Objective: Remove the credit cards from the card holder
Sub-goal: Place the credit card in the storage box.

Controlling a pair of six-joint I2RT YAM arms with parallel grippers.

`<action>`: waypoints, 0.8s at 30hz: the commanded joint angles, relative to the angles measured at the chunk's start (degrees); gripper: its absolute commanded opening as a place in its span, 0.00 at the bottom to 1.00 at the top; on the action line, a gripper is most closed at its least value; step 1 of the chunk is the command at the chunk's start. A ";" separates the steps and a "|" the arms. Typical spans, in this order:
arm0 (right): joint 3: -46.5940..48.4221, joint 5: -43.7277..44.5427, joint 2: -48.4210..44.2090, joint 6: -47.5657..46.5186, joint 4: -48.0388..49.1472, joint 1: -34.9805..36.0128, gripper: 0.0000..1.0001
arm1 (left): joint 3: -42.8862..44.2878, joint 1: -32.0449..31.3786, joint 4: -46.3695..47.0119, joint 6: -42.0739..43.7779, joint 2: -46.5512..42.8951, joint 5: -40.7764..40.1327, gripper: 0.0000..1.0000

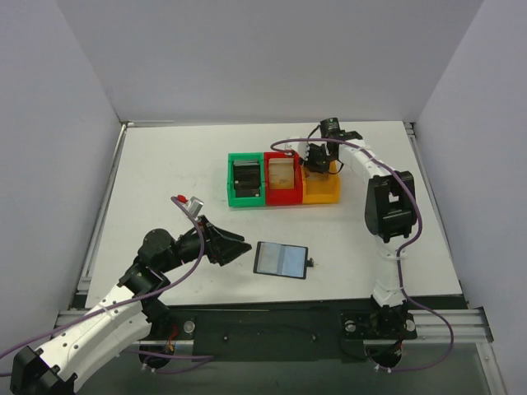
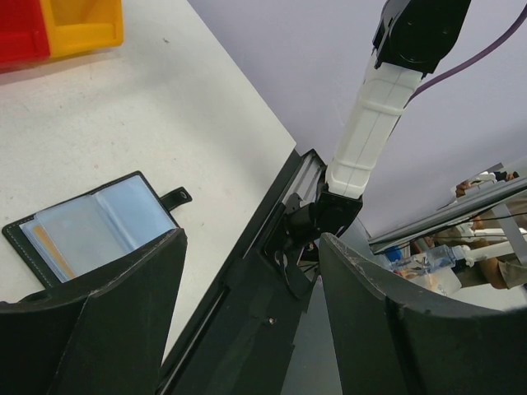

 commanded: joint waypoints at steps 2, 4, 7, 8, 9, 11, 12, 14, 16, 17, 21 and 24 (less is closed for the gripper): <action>0.00 0.71 -4.18 1.03 0.10 0.31 0.14 | 0.32 -0.45 2.29 0.18 -0.33 0.94 0.76; 0.09 0.71 -4.80 1.30 0.10 0.39 0.14 | 0.32 -0.45 2.46 0.09 -0.33 0.94 0.76; -0.35 0.89 -5.94 1.56 0.01 0.48 0.15 | 0.23 -0.54 2.55 0.00 -0.50 1.03 0.76; -0.79 0.80 -6.47 1.56 -0.07 0.48 0.15 | 0.23 -0.54 2.81 -0.09 -0.42 1.11 0.76; -1.14 0.97 -6.64 1.47 0.01 0.57 0.15 | 0.14 -0.54 2.90 -0.09 -0.51 1.12 0.76; -2.20 1.24 -7.87 1.56 0.01 0.48 0.15 | 0.23 -0.54 3.08 -0.17 -0.51 1.29 0.76; -2.37 1.06 -8.23 2.00 0.01 0.48 0.15 | 0.23 -0.62 2.90 -0.09 -0.68 1.29 0.76; -2.46 0.80 -9.45 2.96 0.19 0.66 0.15 | 0.14 -0.63 2.90 -0.17 -0.86 1.29 0.76; -2.38 0.71 -10.86 4.97 1.50 0.57 0.15 | 0.14 -0.80 2.99 -0.18 -0.95 1.20 0.76; -2.11 0.71 -12.17 5.94 3.16 0.66 0.15 | 0.14 -0.80 3.08 -0.18 -0.86 1.29 0.76; -3.59 4.04 -17.79 19.11 15.25 1.89 0.16 | 0.49 -0.80 2.38 0.09 -1.38 0.59 0.76; -8.52 11.31 -23.16 31.58 23.73 5.04 0.19 | 1.11 -0.80 0.10 1.40 -1.74 -1.25 0.76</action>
